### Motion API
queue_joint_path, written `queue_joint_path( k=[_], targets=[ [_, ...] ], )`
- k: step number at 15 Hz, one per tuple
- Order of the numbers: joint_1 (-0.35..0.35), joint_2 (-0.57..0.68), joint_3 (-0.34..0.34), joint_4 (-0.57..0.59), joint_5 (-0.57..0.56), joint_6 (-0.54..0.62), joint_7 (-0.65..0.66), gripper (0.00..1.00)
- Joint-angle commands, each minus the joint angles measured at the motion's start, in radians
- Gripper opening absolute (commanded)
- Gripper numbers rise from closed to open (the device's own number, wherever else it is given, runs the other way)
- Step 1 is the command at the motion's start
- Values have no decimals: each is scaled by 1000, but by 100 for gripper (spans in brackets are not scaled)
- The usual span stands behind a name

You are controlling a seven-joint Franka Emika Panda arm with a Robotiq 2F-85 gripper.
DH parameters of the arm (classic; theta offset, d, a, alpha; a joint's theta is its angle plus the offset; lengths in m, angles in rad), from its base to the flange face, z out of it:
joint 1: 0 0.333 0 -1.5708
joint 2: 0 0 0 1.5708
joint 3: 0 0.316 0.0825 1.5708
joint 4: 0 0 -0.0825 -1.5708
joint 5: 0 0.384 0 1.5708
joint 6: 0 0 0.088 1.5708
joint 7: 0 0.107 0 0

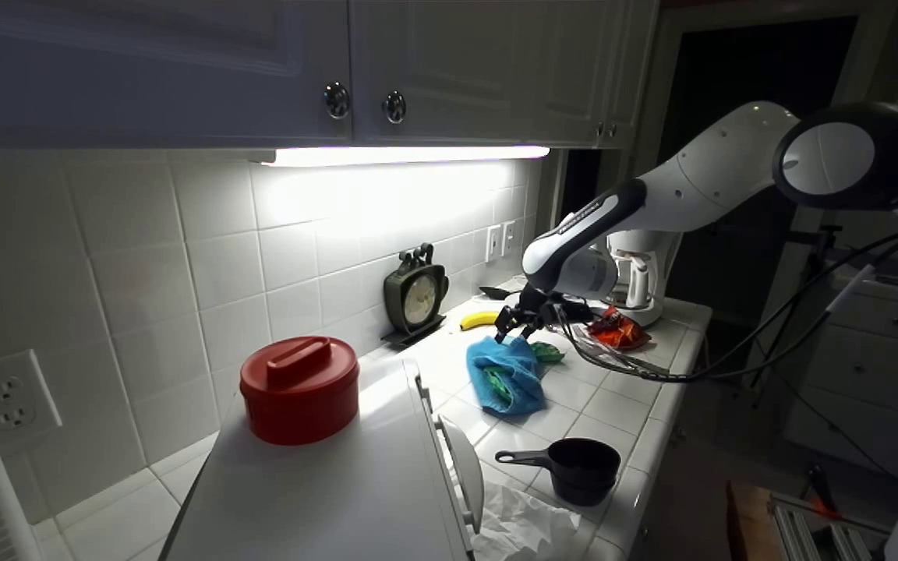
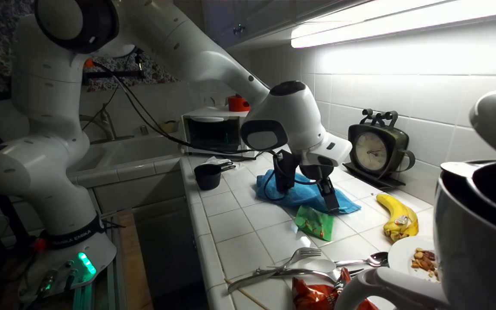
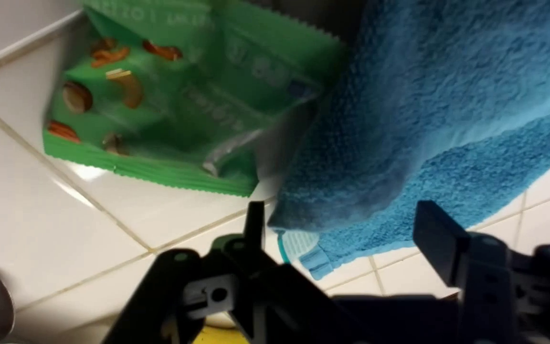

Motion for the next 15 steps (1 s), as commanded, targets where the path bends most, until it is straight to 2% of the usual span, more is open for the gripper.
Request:
queue_joint_path(
  k=[1, 7, 11, 12, 15],
  targets=[
    [1, 27, 14, 27, 1, 15, 39, 52],
    [-9, 24, 34, 36, 6, -28, 38, 9],
    [-26, -20, 59, 32, 35, -82, 6, 0],
    [-24, -33, 59, 30, 33, -90, 4, 4],
    [-15, -88, 57, 12, 35, -131, -10, 6]
  ],
)
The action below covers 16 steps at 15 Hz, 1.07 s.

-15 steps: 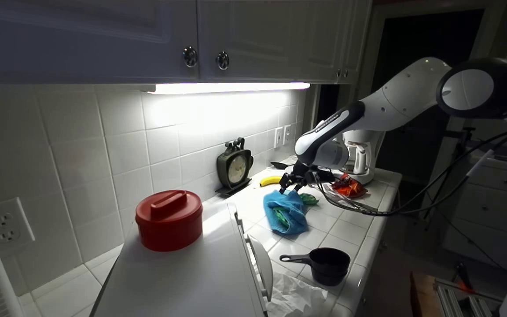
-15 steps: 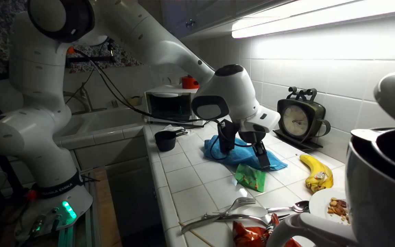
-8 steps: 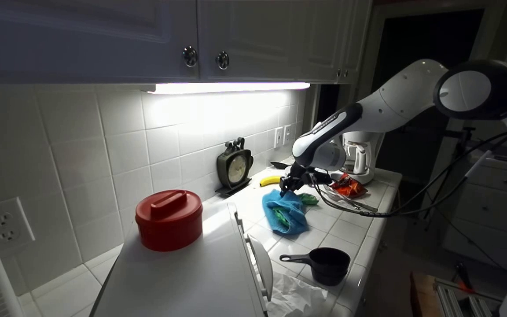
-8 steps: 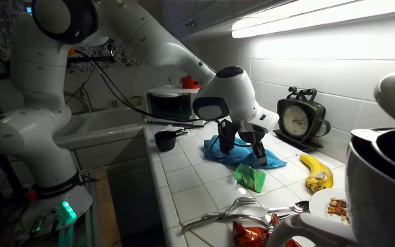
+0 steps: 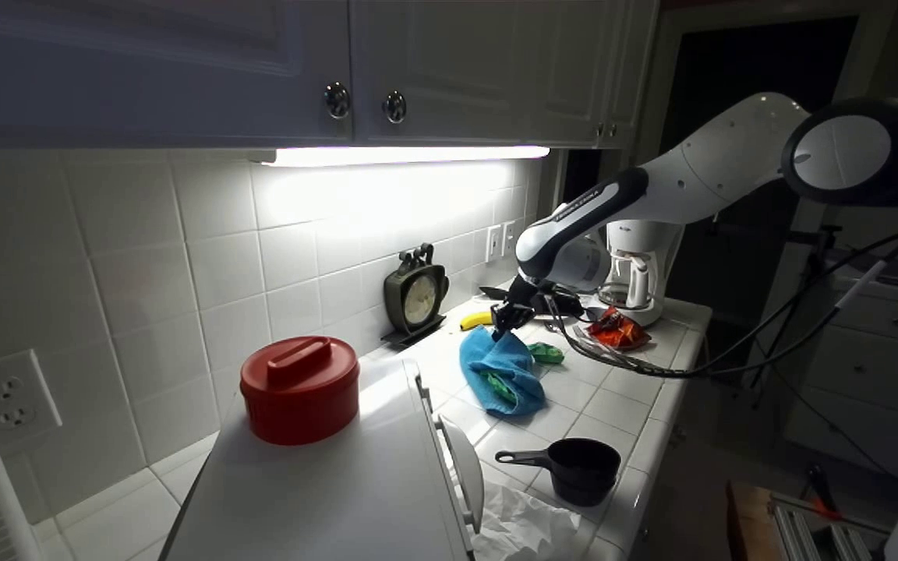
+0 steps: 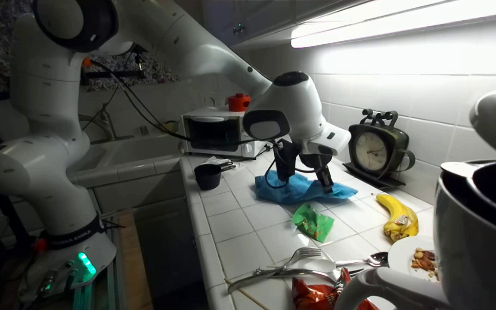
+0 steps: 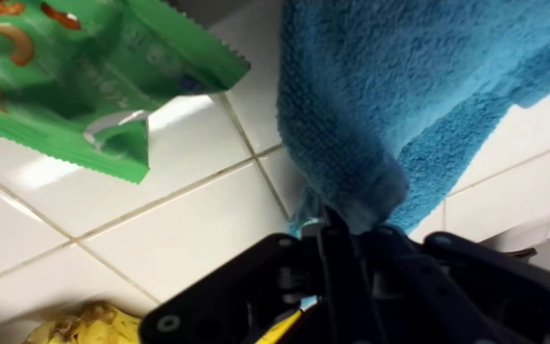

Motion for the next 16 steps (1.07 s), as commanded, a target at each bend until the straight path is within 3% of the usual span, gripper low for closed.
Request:
queue_joint_path(
  k=[1, 16],
  targets=[
    [-2, -87, 8, -28, 25, -81, -40, 6],
    [132, -245, -20, -116, -31, -306, -436, 6]
  ],
)
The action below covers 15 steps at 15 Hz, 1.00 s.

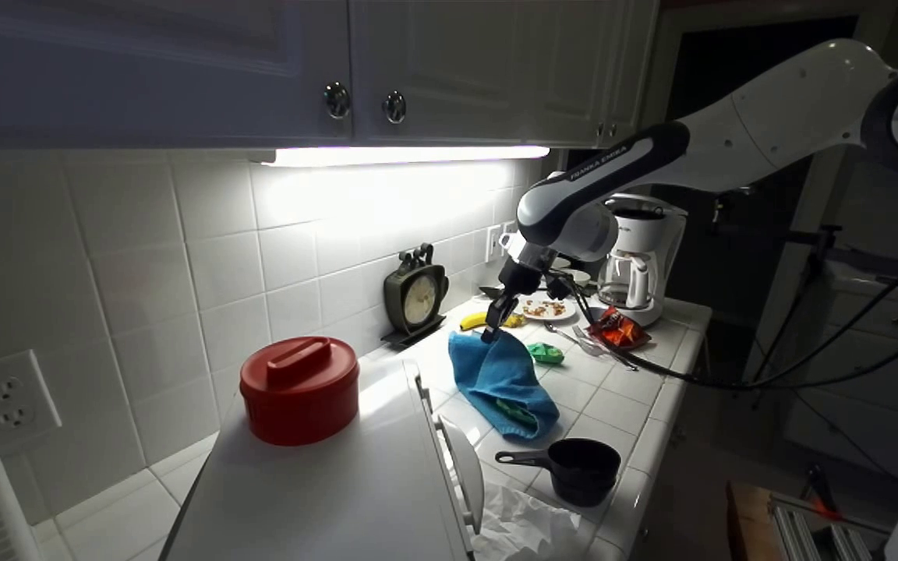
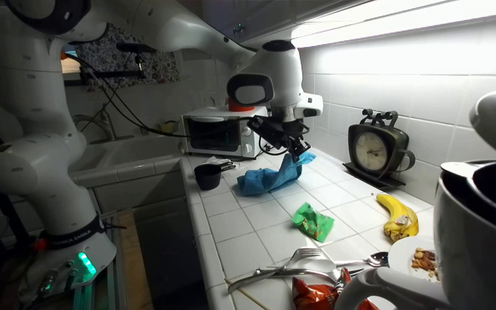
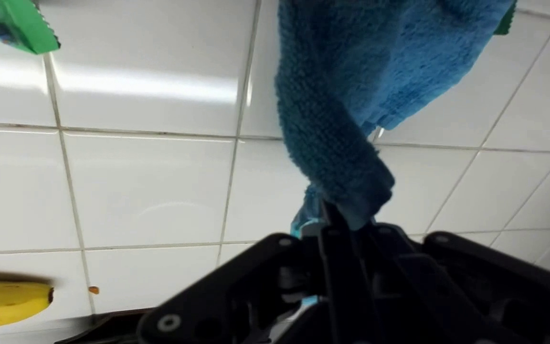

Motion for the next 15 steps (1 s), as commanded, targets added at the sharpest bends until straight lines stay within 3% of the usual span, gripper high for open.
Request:
queue_joint_path(
  k=[1, 10, 15],
  targets=[
    [40, -68, -31, -56, -46, -28, -48, 6],
    [117, -188, -72, -177, -181, 74, -81, 6],
    [147, -218, -77, -204, -145, -3, -163, 6]
  ],
)
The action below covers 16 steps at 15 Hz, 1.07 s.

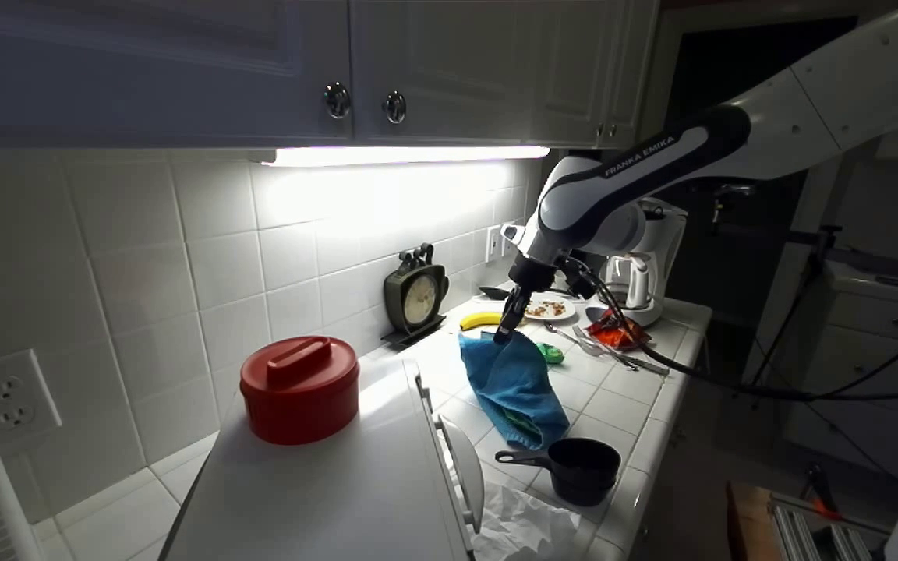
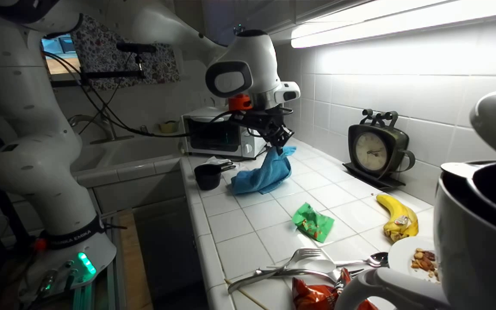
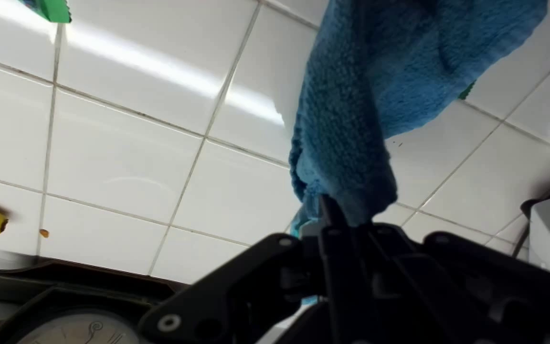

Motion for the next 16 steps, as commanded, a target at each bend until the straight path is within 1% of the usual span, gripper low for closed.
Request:
queue_joint_path(
  k=[1, 3, 4, 6, 9, 12, 16],
  targets=[
    [29, -56, -22, -49, -6, -56, -62, 6],
    [35, -70, -29, -60, -25, -103, -79, 6],
    [38, -74, -32, -67, -44, -107, -77, 6],
    [43, -83, -39, -80, -72, -92, -65, 6],
    [51, -109, -45, -101, -78, -70, -95, 6],
    [66, -133, -49, -124, -72, -77, -174, 6],
    [82, -148, -58, -145, -80, -124, -278, 7]
  ],
)
